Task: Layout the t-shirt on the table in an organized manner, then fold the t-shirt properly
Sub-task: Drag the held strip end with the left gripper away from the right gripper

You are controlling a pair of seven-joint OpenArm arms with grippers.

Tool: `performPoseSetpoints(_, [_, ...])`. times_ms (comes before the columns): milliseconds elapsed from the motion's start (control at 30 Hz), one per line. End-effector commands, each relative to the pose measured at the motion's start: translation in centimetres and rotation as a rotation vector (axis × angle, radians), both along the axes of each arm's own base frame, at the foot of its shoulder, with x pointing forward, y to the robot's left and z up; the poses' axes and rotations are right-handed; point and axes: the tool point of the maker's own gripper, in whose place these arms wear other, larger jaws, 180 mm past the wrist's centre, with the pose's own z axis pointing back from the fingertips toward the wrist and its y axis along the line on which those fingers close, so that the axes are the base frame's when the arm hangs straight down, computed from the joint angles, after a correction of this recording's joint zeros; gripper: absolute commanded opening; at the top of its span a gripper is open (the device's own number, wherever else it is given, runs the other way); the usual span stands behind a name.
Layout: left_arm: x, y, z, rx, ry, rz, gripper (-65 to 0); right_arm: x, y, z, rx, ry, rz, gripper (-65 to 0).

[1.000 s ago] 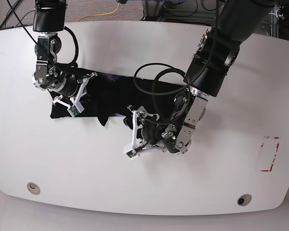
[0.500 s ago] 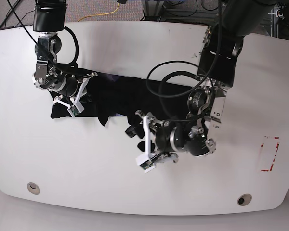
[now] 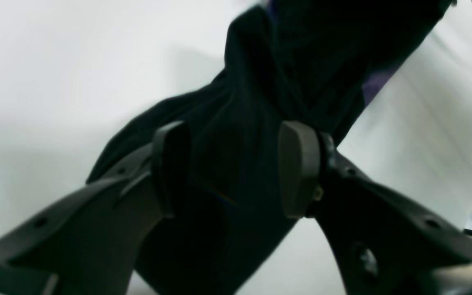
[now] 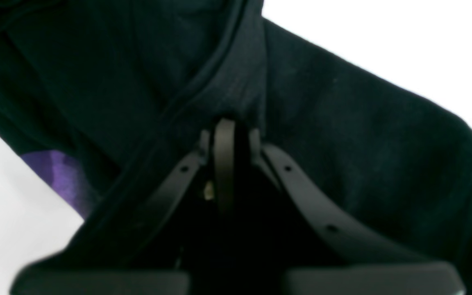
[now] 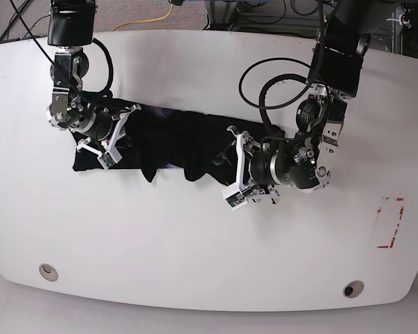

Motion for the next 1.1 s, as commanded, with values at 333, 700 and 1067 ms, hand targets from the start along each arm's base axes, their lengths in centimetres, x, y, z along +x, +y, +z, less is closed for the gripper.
performPoseSetpoints(333, [-0.4,-1.9,-5.8,-0.019,0.121,-0.022,-33.2,-1.8,-1.6,-1.8,-0.102,0.099,0.013,-60.7])
performPoseSetpoints(700, [2.0,-2.2,0.2,-0.095,-0.045,-0.009,-33.2,-1.9,-1.5,-1.9,-0.098,0.101,0.012,-60.7])
performPoseSetpoints(1067, [4.1,3.0,4.7,-0.075,-0.152,0.132,-33.2,-1.9,-1.5,-1.9,-0.095,0.100,0.012,-60.7])
